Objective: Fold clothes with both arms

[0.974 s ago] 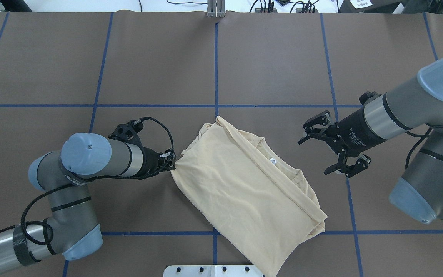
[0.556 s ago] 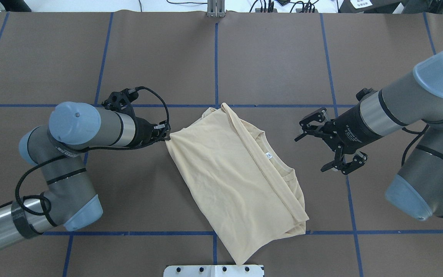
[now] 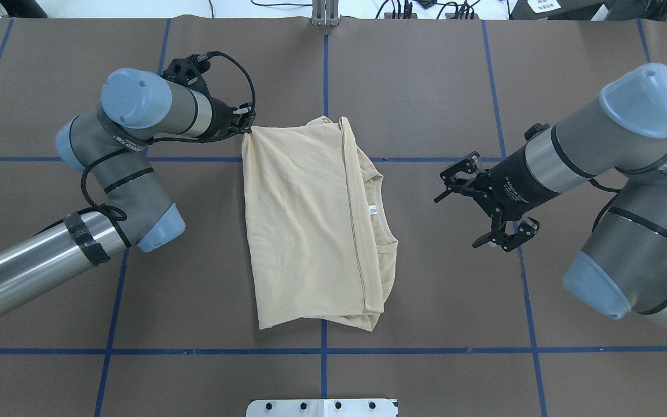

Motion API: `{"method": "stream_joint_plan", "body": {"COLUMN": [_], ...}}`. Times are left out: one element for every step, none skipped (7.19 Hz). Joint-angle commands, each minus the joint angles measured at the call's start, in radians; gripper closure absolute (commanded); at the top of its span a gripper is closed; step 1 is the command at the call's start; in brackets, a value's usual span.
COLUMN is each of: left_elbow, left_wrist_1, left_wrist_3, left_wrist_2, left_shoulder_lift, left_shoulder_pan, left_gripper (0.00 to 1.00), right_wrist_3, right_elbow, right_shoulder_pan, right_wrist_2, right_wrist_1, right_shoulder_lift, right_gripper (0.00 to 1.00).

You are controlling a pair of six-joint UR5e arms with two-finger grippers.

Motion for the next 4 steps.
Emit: {"method": "stream_joint_plan", "body": {"left_elbow": [0.113, 0.112, 0.101, 0.068], "left_wrist_1": [-0.115, -0.118, -0.126, -0.121], "left_wrist_3": [0.02, 0.019, 0.019, 0.023], "left_wrist_2": [0.003, 0.003, 0.002, -0.006], "left_shoulder_lift": [-0.037, -0.049, -0.051, -0.041], "left_shoulder_pan": [-0.012, -0.016, -0.027, -0.056], "left_gripper": [0.54, 0.52, 0.52, 0.52], "right_wrist_3": [-0.001, -0.001, -0.001, 0.001], "right_elbow": [-0.052, -0.077, -0.083, -0.085], "right_shoulder_pan": [-0.008, -0.033, -0.069, -0.133], "right_wrist_2": [-0.027, -0.064, -0.125, -0.206], "right_wrist_1": [-0.002, -0.001, -0.002, -0.004], "right_shoulder_lift": [0.077, 0.113, 0.139, 0.145], "right_gripper": [0.0, 0.0, 0.0, 0.0]}}
